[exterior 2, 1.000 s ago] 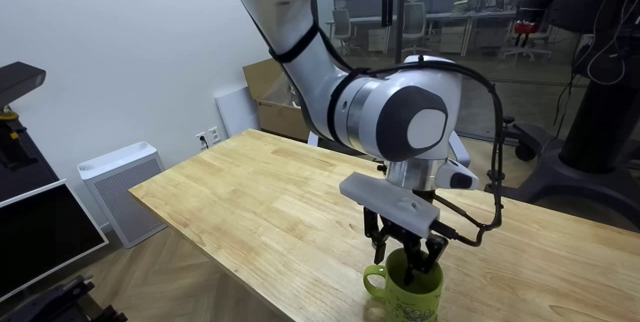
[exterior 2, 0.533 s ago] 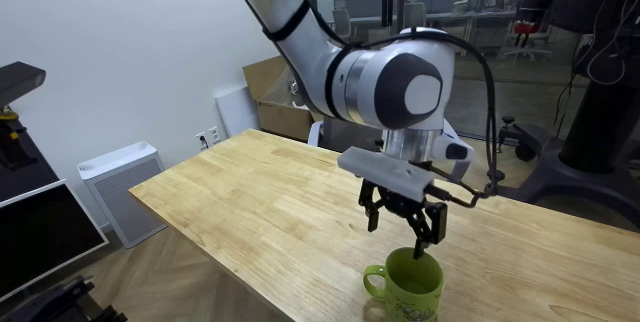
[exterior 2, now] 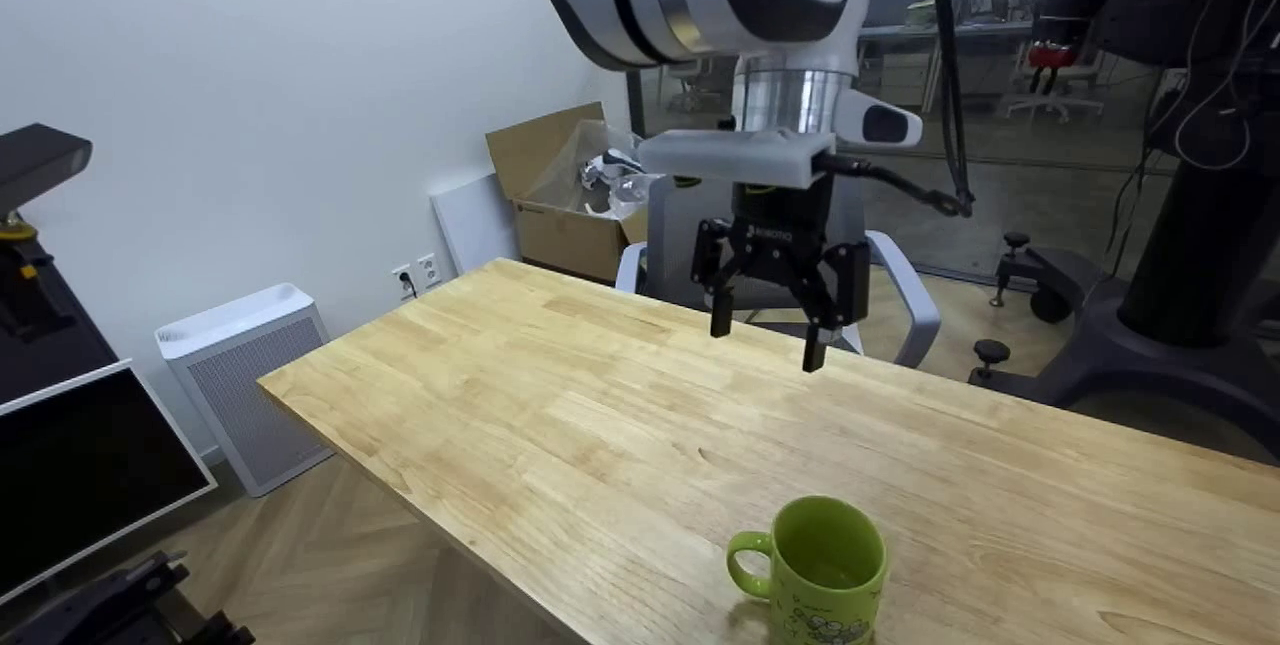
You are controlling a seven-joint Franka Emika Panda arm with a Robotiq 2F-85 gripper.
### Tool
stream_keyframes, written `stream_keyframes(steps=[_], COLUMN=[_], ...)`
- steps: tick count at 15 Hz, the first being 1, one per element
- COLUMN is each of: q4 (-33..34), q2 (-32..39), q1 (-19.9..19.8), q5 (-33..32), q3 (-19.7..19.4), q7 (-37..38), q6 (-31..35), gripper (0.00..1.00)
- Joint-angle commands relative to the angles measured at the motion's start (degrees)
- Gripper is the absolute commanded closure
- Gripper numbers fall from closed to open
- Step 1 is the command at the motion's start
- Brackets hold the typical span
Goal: Move the cup to the left then move the cup to the right
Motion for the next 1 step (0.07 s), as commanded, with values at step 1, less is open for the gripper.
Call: stream_keyframes(steps=[1], q4=[0.11], q2=[-0.23], q1=[-0.39], q5=[-0.31], q3=[0.41], q7=[0.11], q6=[-0.36], gripper=[0.0])
